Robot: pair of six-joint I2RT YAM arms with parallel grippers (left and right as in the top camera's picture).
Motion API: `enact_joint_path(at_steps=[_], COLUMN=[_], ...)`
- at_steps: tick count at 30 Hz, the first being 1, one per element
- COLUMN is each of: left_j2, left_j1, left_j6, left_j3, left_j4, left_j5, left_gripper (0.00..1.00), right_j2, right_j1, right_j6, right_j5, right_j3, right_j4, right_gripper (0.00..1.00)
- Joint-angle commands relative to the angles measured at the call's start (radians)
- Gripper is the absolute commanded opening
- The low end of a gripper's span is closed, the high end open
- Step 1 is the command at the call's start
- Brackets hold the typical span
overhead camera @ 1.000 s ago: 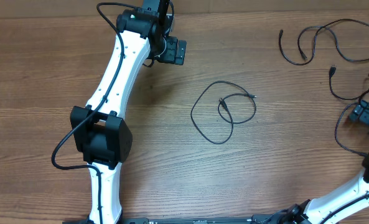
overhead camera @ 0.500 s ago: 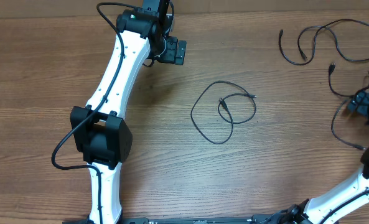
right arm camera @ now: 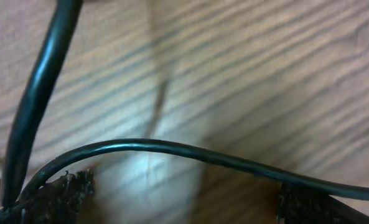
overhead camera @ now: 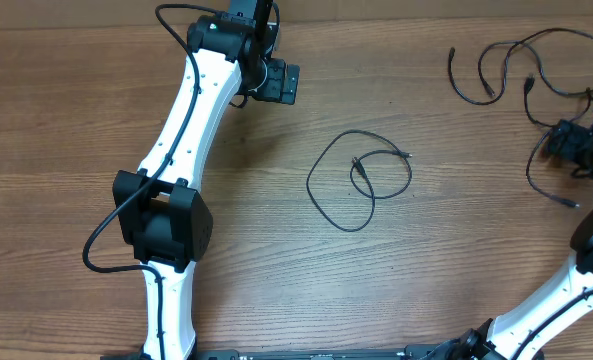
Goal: Untangle cables
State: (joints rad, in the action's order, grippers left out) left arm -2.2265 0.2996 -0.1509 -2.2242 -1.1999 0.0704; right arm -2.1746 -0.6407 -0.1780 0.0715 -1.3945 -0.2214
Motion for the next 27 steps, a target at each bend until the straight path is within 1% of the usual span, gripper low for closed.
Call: enact_joint_path(at_steps=[1,6,11,18,22,27], left_j2=[-0.005,-0.005,-0.005,-0.005,-0.005,-0.005], left_j1=[0.003,0.003,0.003,0.003,0.003,0.003], left_j6=[-0.003,-0.003,-0.003,-0.003,-0.003,-0.003], left_j3=[-0.004,-0.004,-0.004,-0.004,-0.004,-0.004], left_j4=[0.000,0.000,0.000,0.000,0.000,0.000], left_j5=[0.000,0.000,0.000,0.000,0.000,0.000], left_gripper=[1.00,1.00,0.99,1.00,1.00,1.00], right_j2=[-0.074,-0.082,-0.082,-0.081,-0.070,0.029], right_j1=[0.006,0.006,0.006,0.006,0.006,0.006], right_j6=[0.051,0.077,0.077,0.077,0.072,0.073], right_j5=[0.071,0.100,0.120,0.132,0.120,0.113], right_j3=[-0.006,-0.010,-0.057,-0.117,-0.160,-0.180], right_j4=[0.026,0.076,0.061,-0.084,-0.230,-0.338], right_gripper=[1.00,1.00,1.00,1.00,1.00,1.00])
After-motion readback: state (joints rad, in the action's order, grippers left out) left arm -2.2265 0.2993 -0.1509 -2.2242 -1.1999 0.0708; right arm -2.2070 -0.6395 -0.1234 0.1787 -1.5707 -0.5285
